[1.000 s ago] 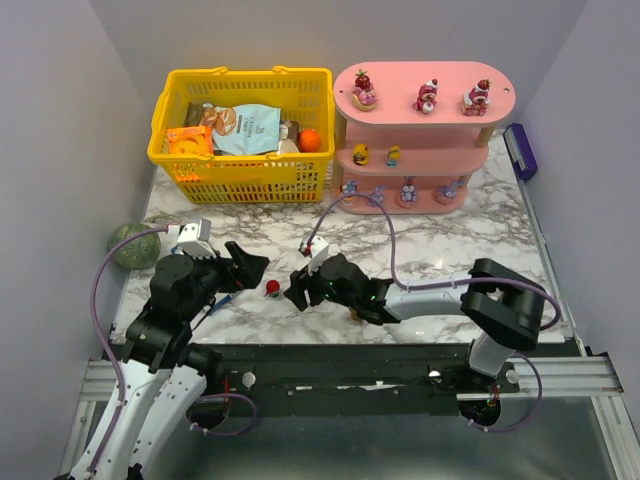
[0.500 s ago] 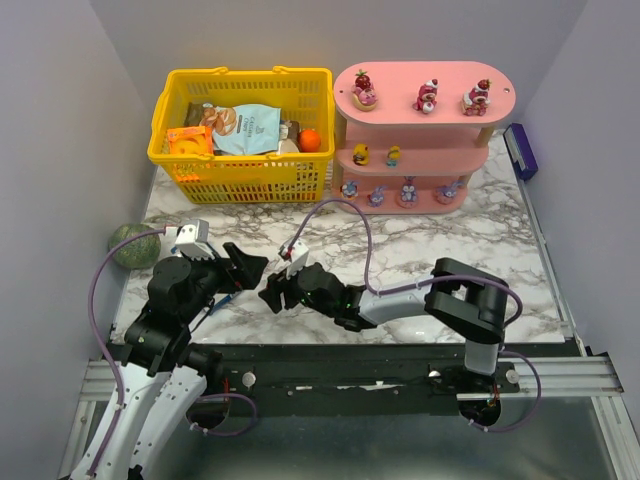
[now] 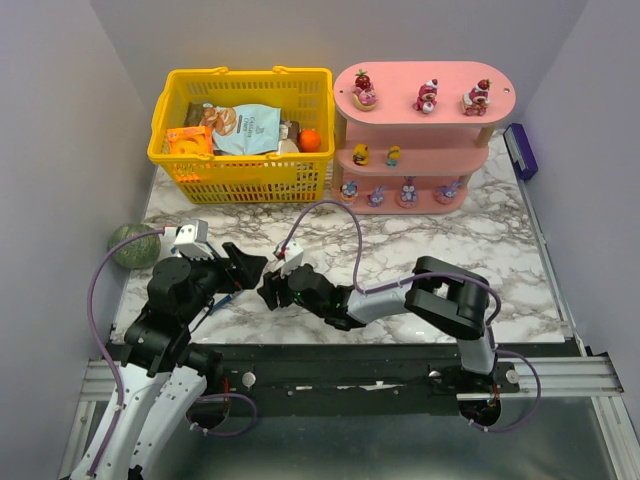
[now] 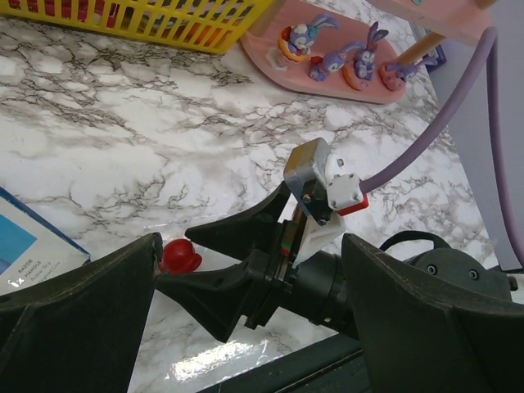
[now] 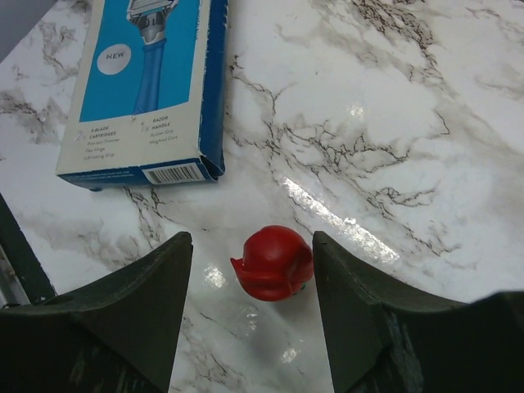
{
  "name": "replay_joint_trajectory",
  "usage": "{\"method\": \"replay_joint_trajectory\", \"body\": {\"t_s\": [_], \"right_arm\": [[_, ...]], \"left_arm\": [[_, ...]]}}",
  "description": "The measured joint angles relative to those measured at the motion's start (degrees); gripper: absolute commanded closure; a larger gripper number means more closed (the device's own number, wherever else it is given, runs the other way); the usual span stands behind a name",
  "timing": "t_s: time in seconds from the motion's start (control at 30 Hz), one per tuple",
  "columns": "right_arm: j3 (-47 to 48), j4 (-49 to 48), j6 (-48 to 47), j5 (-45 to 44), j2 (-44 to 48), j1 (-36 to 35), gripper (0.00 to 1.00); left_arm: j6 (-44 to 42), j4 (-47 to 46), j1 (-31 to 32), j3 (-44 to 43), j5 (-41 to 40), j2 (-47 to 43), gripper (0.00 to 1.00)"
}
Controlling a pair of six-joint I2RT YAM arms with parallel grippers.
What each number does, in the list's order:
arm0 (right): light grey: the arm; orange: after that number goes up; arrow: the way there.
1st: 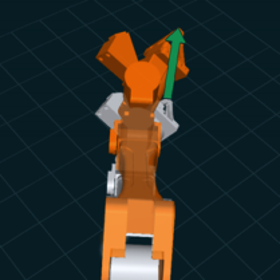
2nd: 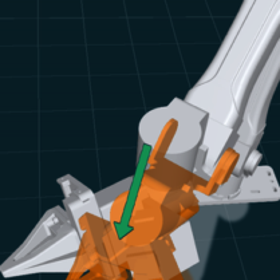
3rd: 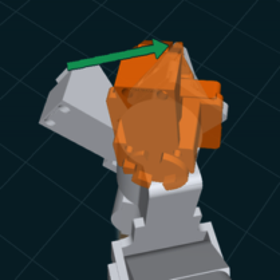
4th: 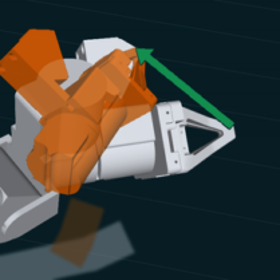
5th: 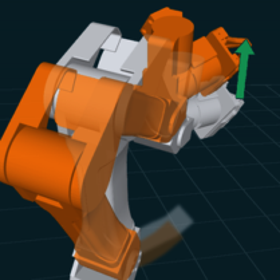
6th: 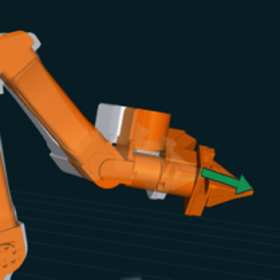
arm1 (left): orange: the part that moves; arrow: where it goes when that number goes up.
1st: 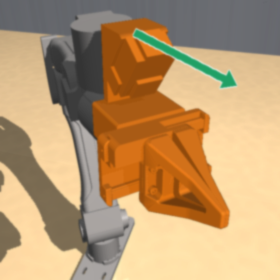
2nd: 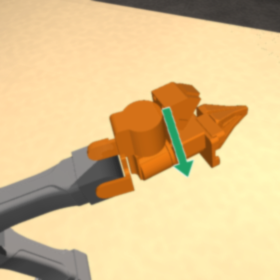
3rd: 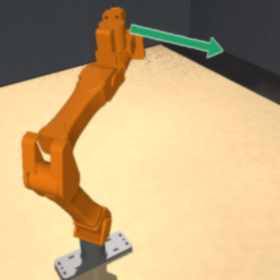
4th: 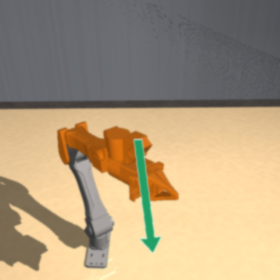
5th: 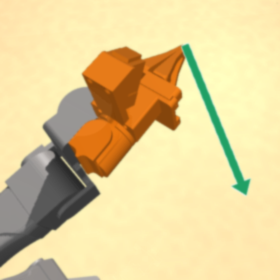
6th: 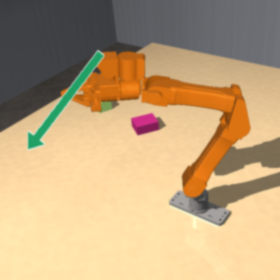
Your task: Place and organize the plastic toys onto the shelf
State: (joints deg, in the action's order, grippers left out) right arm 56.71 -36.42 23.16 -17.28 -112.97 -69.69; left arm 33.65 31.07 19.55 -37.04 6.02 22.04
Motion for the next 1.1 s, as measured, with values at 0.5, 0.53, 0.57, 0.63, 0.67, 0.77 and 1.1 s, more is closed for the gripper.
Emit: {"method": "replay_joint_trajectory", "body": {"t_s": [0.5, 0.53, 0.57, 0.63, 0.67, 0.77, 1.1], "right_arm": [[2.2, 0.4, 1.8, -2.2, -3.0, 0.0, 0.61], [2.3, 0.5, 1.8, -2.3, -3.0, 0.0, 0.64], [2.4, 0.6, 1.9, -2.5, -3.0, 0.0, 0.68], [2.5, 0.6, 2.3, -2.9, -3.1, 0.0, 0.72], [2.6, 0.7, 2.2, -3.1, -3.1, 0.0, 0.73], [3.0, 1.4, 2.4, -3.5, -3.2, 0.0, 0.69], [2.6, 1.4, 2.5, -4.1, -3.2, 0.0, 0.34]], "left_arm": [[0.0, 0.0, 0.0, 0.0, 0.0, 0.0, 0.01], [0.0, 0.0, 0.0, 0.0, 0.0, 0.0, 0.01], [0.0, 0.0, 0.0, 0.0, 0.0, 0.0, 0.01], [0.0, 0.0, 0.0, 0.0, 0.0, 0.0, 0.01], [0.0, 0.0, 0.0, 0.0, 0.0, 0.0, 0.01], [0.0, 0.0, 0.0, 0.0, 0.0, 0.0, 0.01], [0.0, 0.0, 0.0, 0.0, 0.0, 0.0, 0.01]]}}
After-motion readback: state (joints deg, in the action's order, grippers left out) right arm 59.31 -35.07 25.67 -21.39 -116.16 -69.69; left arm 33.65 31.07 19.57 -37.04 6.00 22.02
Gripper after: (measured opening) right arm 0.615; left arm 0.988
